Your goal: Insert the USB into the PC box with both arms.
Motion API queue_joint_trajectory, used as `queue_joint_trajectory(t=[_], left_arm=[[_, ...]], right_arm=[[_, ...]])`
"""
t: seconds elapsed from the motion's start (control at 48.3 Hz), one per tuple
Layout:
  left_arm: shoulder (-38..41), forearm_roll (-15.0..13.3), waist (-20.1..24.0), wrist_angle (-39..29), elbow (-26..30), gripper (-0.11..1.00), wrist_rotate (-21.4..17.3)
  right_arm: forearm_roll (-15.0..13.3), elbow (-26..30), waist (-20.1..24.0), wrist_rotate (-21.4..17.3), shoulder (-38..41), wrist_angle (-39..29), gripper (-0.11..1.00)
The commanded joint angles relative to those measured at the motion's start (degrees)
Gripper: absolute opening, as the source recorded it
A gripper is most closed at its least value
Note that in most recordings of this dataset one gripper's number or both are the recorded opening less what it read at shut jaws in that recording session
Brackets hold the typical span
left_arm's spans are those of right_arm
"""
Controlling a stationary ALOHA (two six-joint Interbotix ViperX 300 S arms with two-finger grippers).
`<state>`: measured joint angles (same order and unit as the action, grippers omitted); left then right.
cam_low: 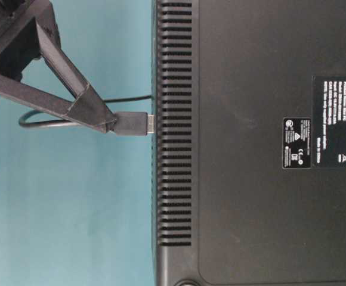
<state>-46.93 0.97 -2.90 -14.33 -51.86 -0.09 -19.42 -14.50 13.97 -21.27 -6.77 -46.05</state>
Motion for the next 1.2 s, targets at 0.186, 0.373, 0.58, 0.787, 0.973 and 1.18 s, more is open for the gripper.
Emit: queue_joint_trajectory(t=[0.186,0.373,0.58,0.787,0.973,1.18], left_arm=[[0.18,0.09,-0.18,0.44,0.70,0.00,0.00],[0.18,0.09,-0.09,0.44,0.53,0.00,0.00],[0.18,0.09,-0.09,0.44,0.35,0.00,0.00],[0.18,0.09,-0.09,0.44,0.35,0.00,0.00],[0.18,0.09,-0.09,0.53,0.44,0.00,0.00],[0.00,0.09,-0.18,0.44,0.44,0.00,0.00]], right_arm=[[0.18,-0.09,-1.23,0.00,0.62,-1.32,0.07],[0.70,-0.35,-0.70,-0.18,0.62,-0.97,0.07],[3.25,-0.18,1.14,-0.44,1.05,-0.18,0.07],[4.57,0.26,1.32,-0.35,1.23,1.14,0.07],[4.39,0.26,-1.32,-0.18,-0.09,1.76,0.07],[4.75,-0.09,-3.87,-0.35,-2.02,2.90,0.07]])
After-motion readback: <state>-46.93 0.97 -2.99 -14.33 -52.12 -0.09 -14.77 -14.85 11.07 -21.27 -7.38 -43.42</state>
